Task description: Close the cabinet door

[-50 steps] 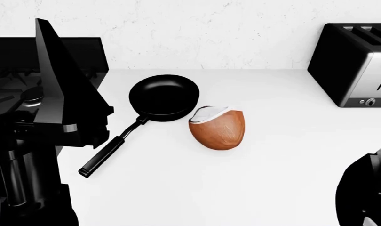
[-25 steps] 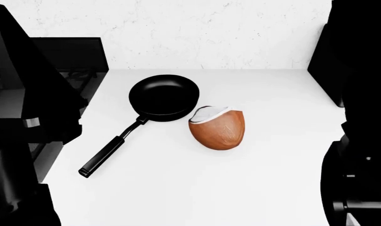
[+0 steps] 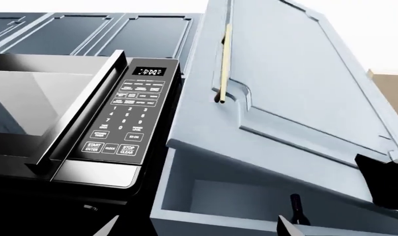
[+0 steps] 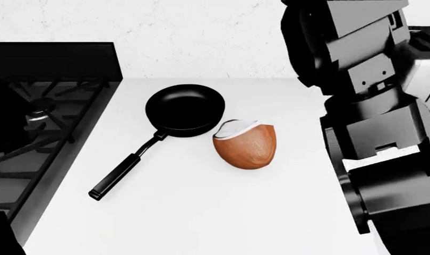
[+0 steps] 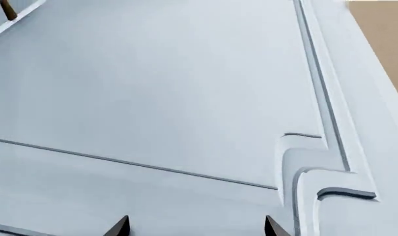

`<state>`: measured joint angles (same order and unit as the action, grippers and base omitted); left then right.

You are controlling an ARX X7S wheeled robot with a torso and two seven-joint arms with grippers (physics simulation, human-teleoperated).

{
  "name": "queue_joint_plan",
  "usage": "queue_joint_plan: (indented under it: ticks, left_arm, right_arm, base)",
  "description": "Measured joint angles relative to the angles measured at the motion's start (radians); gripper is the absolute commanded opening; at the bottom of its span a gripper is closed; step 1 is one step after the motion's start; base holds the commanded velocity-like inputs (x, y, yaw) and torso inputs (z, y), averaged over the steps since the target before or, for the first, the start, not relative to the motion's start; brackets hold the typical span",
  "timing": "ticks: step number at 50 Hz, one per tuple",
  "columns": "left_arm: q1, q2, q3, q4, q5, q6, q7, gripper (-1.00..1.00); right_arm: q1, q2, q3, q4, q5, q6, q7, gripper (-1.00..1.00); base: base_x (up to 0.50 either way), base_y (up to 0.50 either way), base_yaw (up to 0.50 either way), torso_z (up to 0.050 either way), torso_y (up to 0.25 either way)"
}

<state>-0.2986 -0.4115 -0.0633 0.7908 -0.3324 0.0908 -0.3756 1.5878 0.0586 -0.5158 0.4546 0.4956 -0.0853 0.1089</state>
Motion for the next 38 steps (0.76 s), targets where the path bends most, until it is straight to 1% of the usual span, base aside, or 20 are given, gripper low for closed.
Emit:
queue_joint_plan:
  ticks: [3, 7, 11, 16, 27, 38]
  left_arm:
    - [-0.001, -0.006, -0.013, 0.002, -0.011, -0.003, -0.005, 1.00]
    - [0.001, -0.014, -0.031, 0.004, -0.026, -0.006, -0.010, 1.00]
    - [0.006, -0.024, -0.053, 0.007, -0.039, -0.010, -0.016, 1.00]
    - [0.015, -0.036, -0.079, 0.008, -0.050, -0.011, -0.020, 1.00]
    - [0.036, -0.058, -0.125, 0.005, -0.067, -0.017, -0.029, 1.00]
    - [0.048, -0.069, -0.139, 0.018, -0.069, -0.028, -0.039, 1.00]
  right_arm:
    - [0.060, -0.004, -0.131, 0.156, 0.089, -0.119, 0.022, 1.00]
    - [0.117, -0.009, -0.310, 0.307, 0.214, -0.239, 0.040, 1.00]
    - [0.154, -0.018, -0.470, 0.418, 0.322, -0.322, 0.040, 1.00]
    - [0.179, -0.029, -0.611, 0.515, 0.421, -0.448, 0.023, 1.00]
    - [0.187, -0.049, -0.800, 0.644, 0.538, -0.609, -0.023, 1.00]
    - [0.204, -0.059, -0.903, 0.719, 0.591, -0.657, -0.033, 1.00]
  base:
    - [0.00, 0.00, 0.00, 0.000, 0.000]
    - [0.00, 0.00, 0.00, 0.000, 0.000]
    - [0.00, 0.00, 0.00, 0.000, 0.000]
    - [0.00, 0.00, 0.00, 0.000, 0.000]
    - [0.00, 0.00, 0.00, 0.000, 0.000]
    - [0.00, 0.00, 0.00, 0.000, 0.000]
